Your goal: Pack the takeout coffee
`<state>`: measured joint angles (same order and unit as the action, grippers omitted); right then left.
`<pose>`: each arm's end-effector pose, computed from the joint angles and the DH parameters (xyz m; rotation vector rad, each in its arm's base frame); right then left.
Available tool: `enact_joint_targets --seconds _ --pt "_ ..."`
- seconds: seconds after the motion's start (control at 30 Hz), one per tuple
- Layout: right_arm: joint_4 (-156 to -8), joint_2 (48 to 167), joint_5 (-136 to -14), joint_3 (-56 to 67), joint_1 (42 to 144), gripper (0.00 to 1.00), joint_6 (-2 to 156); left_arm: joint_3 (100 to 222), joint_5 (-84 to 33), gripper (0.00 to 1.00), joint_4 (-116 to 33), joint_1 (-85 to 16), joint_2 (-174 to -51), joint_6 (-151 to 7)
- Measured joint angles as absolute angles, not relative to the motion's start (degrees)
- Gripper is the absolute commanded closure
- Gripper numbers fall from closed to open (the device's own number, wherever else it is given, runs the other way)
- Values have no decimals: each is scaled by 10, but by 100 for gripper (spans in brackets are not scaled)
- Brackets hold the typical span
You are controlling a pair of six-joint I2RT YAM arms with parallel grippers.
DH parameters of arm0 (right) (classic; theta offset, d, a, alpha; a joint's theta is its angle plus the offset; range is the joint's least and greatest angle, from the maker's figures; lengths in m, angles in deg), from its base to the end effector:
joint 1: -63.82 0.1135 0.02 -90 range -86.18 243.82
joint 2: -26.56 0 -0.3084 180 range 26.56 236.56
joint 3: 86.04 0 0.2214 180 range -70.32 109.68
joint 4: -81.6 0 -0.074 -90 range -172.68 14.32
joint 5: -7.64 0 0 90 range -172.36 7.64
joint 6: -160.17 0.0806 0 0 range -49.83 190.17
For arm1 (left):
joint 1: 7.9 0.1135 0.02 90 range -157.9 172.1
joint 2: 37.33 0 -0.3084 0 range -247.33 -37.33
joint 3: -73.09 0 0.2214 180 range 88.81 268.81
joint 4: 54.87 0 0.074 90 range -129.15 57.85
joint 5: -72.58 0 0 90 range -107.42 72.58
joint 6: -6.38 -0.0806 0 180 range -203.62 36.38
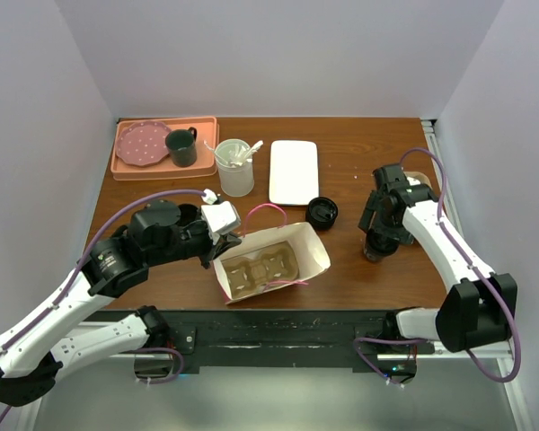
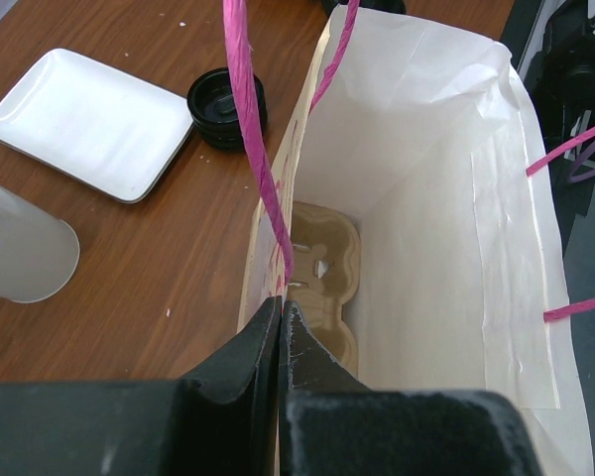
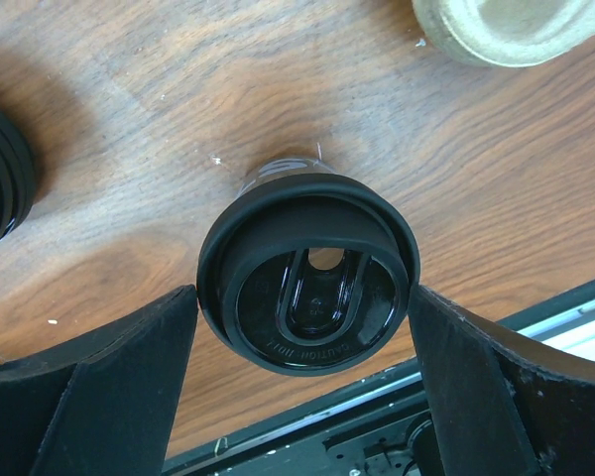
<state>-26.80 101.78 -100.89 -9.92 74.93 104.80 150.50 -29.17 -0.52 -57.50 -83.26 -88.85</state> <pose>0.2134 0.0158 0.2732 0.6235 2.6275 -0.2274 0.0751 -0.1136 0.3913 1.0550 1.7338 -0.7002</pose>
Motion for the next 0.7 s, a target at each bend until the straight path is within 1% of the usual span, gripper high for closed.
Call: enact_joint_targets --seconds 0.13,0.3,0.47,0.57,0.7 --pt "-266 1004 -1009 -99 745 14 1043 1505 -292 95 -5 -575 -833 -889" --pt "-266 992 -1009 -99 742 8 1035 1505 -292 95 -5 -575 -833 -888" --pt "-268 983 -1008 -99 742 8 1029 1505 -292 95 -5 -575 -834 -888" --pt "-271 983 -1008 -100 740 9 1027 1505 -292 95 -5 -575 -835 -888" --pt "-275 986 -1007 -102 739 14 1025 1505 -292 95 -5 -575 -835 -888"
